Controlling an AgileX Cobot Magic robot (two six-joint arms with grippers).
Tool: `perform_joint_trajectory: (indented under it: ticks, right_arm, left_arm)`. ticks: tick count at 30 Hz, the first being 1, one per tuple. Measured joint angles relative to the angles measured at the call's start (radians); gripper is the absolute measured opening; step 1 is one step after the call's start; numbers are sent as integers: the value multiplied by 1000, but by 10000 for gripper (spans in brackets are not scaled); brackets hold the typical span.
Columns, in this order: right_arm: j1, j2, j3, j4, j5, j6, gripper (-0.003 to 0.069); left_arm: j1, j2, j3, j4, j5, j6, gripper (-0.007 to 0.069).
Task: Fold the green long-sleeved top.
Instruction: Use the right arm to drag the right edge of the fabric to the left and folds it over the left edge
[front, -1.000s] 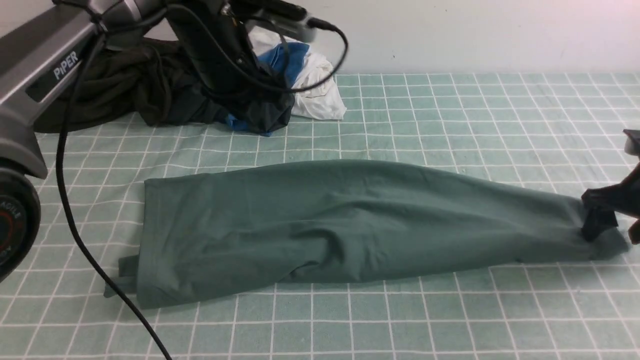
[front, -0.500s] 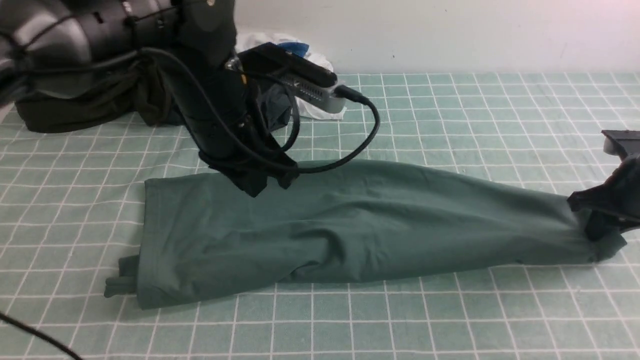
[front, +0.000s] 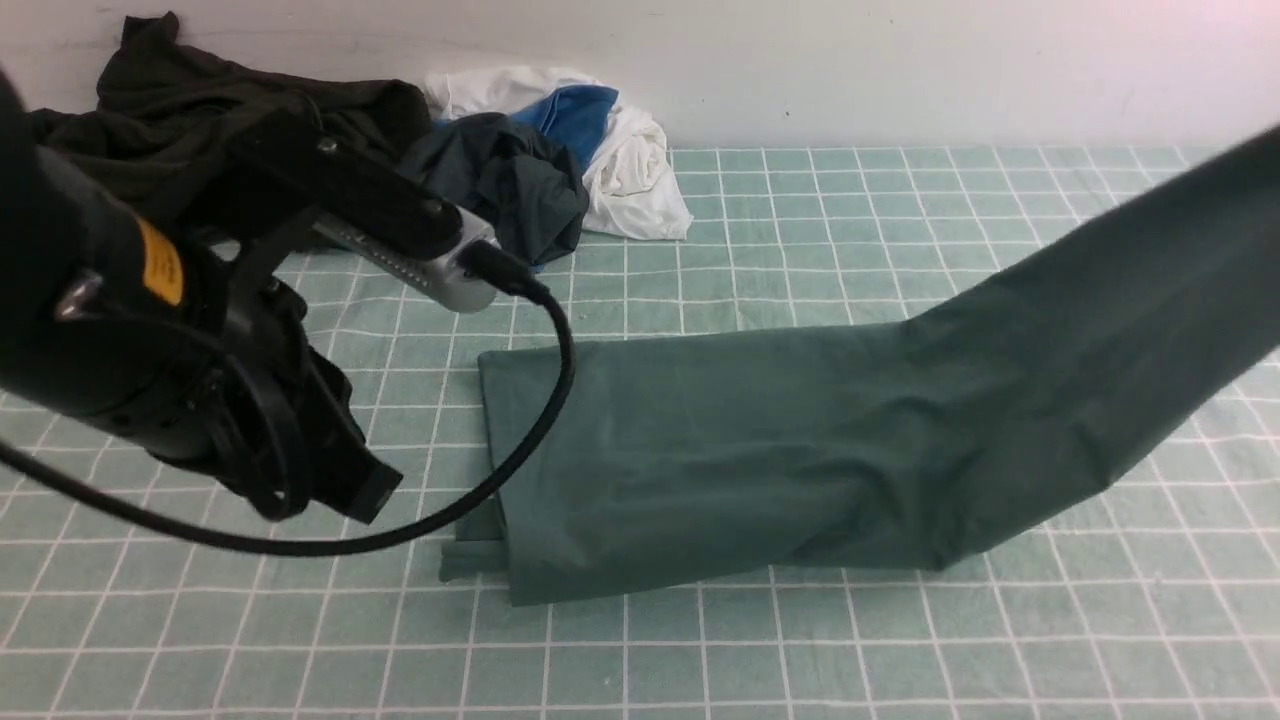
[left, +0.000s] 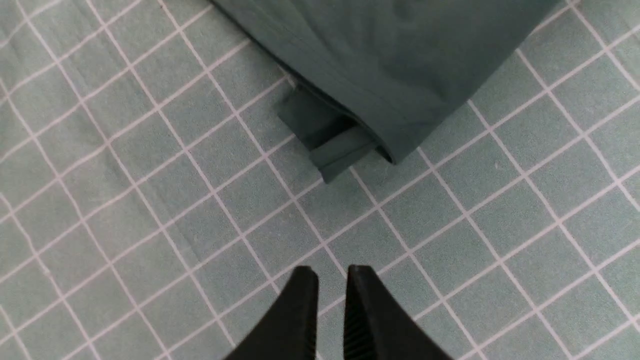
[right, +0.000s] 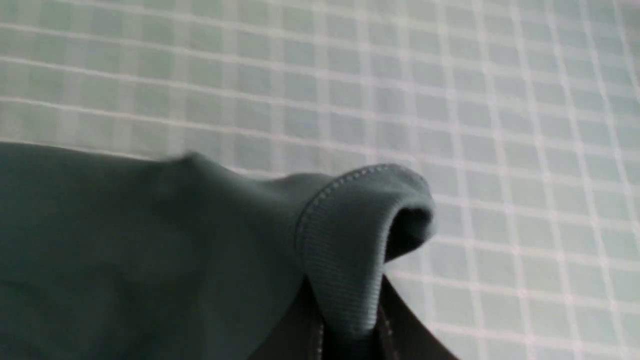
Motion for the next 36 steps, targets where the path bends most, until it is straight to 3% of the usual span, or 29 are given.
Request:
perform_joint_trajectory:
  ticks: [5, 6, 7, 11, 14, 18, 22, 23, 28, 32, 36]
  right_arm:
    - [297, 37, -52, 109, -29, -15, 54]
    - [309, 42, -53, 111, -36, -15, 54]
    - [398, 92, -54, 124, -72, -15, 54]
    - [554, 254, -54, 160, -224, -15, 54]
    - [618, 387, -54, 193, -347, -18, 57]
    - [653, 494, -53, 242, -442, -40, 107]
    - [660, 559, -53, 313, -468, -77, 262]
    - [660, 559, -53, 318, -456, -91, 342]
    - [652, 512, -53, 285, -355, -107, 463]
    - [627, 418, -53, 201, -220, -93, 471]
    - [602, 312, -53, 143, -96, -47, 401]
  left_arm:
    - [0, -124, 65, -12, -71, -3, 72]
    - [0, -128, 69, -12, -74, -3, 72]
    - [0, -164, 83, -14, -85, -4, 72]
    - [0, -222, 109, -15, -76, -7, 72]
    - [0, -252, 146, -15, -46, -13, 72]
    - [0, -324, 234, -15, -22, -28, 72]
    - [0, -458, 366, -11, -22, -68, 72]
    - [0, -532, 427, -6, -30, -87, 72]
    - [0, -705, 540, 6, -90, -138, 72]
    - [0, -813, 578, 32, -135, -156, 72]
    - [0, -859, 580, 76, -138, -158, 72]
